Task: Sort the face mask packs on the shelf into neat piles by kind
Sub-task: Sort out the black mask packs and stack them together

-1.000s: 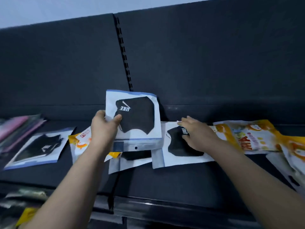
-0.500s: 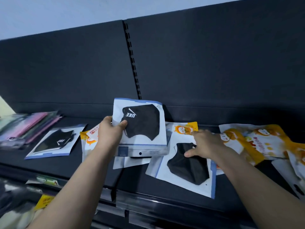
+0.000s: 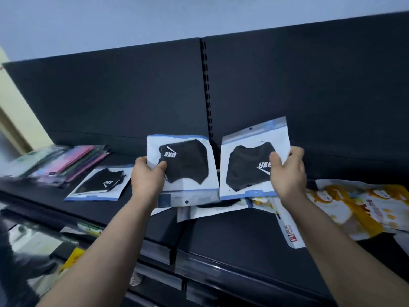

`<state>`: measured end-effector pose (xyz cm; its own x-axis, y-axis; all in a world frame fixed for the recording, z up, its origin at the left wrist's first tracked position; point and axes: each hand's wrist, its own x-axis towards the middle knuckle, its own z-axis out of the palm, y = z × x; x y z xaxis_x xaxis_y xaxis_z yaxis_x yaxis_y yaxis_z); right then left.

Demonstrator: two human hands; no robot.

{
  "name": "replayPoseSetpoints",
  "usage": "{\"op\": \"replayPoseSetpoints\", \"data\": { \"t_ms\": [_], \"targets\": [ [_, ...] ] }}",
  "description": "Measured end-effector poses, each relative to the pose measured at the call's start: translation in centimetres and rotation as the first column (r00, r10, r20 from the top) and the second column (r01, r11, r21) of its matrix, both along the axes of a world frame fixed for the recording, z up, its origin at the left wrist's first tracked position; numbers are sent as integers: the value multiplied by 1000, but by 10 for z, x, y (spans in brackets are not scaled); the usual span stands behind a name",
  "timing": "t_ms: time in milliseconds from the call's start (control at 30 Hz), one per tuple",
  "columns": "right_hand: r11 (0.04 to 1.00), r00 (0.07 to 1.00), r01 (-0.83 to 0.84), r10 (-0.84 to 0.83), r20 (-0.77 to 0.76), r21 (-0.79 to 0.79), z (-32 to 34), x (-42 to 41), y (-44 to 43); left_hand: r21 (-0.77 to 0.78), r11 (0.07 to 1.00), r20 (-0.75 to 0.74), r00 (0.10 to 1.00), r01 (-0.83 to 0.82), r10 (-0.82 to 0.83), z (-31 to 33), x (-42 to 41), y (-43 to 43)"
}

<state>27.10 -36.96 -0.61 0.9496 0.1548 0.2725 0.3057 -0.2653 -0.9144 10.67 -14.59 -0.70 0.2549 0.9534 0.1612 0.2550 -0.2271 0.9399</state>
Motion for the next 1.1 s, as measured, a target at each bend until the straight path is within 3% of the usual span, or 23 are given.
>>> {"op": "replayPoseSetpoints", "data": {
  "t_ms": [133,300,467,633,833,967,1100],
  "targets": [
    [959,957,-241,261,-130,148,-4,-29,57,-52,999,-100,995,-9,4,-17,-34,44],
    [903,870,-409,430,-243,133,-25,-67,138,-85,994,-139,989,-65,52,-28,-83,123],
    [931,871,-315,360,-335,183,-34,-98,209,-90,994,-142,989,-56,43,-30,-113,214],
    [959,901,-236,276,-335,156,-36,-115,265,1,999,-279,959,50,-48,-34,-117,283],
    [975,901,-171,214,-376,145,-50,-141,309,234,942,-596,801,241,-57,-53,-114,306],
    [977,912,-154,199,-358,150,-54,-153,325,402,848,-749,657,344,88,-56,-116,316],
    [970,894,-190,234,-383,149,-54,-164,349,476,800,-694,715,364,87,-38,-119,329]
  ]
}}
